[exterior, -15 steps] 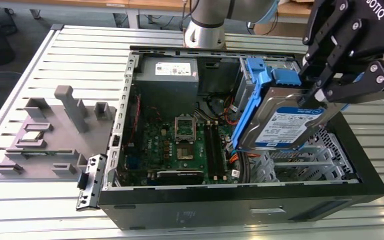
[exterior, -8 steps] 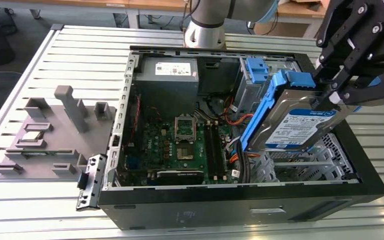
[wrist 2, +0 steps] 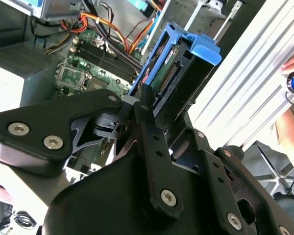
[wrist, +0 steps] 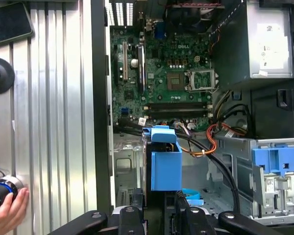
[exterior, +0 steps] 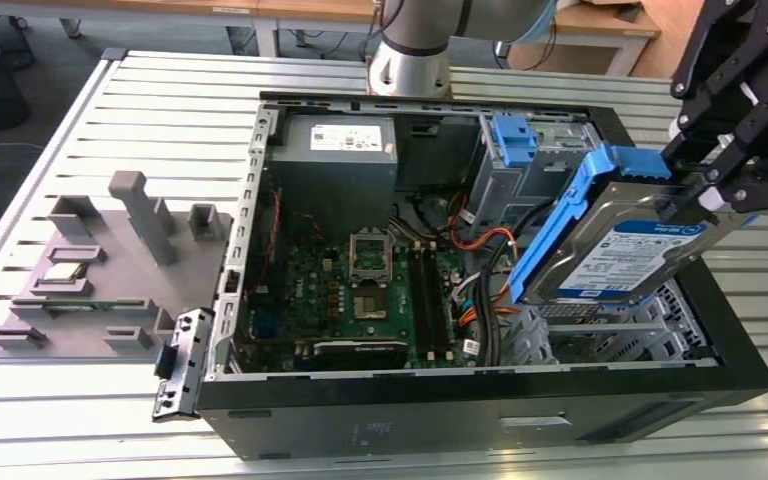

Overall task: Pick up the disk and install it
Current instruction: 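Insert the disk into the insertion slot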

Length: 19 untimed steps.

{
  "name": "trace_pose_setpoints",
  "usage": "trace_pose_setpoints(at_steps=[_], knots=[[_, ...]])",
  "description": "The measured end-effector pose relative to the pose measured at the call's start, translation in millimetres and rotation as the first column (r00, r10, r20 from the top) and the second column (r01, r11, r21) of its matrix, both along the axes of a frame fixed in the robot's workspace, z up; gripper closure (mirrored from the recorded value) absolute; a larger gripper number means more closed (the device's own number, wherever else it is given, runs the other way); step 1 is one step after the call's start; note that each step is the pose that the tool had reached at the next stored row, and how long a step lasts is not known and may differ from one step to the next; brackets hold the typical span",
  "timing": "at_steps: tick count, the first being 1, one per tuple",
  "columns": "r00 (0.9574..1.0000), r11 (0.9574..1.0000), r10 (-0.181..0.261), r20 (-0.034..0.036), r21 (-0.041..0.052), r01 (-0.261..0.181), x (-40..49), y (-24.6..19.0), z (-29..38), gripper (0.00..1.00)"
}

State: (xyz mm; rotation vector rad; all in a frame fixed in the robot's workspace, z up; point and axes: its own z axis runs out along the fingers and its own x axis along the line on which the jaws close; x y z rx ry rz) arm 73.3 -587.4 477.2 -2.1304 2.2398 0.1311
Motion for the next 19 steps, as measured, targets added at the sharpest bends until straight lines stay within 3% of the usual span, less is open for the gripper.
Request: trace_pose_setpoints(at_steps=[6,13,19], knots=[[1.0,1.0,0.0,-0.0021,0.0001,0.0,14.4,-0.1,-1.0,0.65],[0.9999,0.9999,0.011,-0.0021,-0.0002,-0.011,17.5,-0.2,-2.3,0.65],[0.9996,0.9996,0.028,-0.002,0.0003,-0.028,26.1,-0.2,-3.7,0.65]])
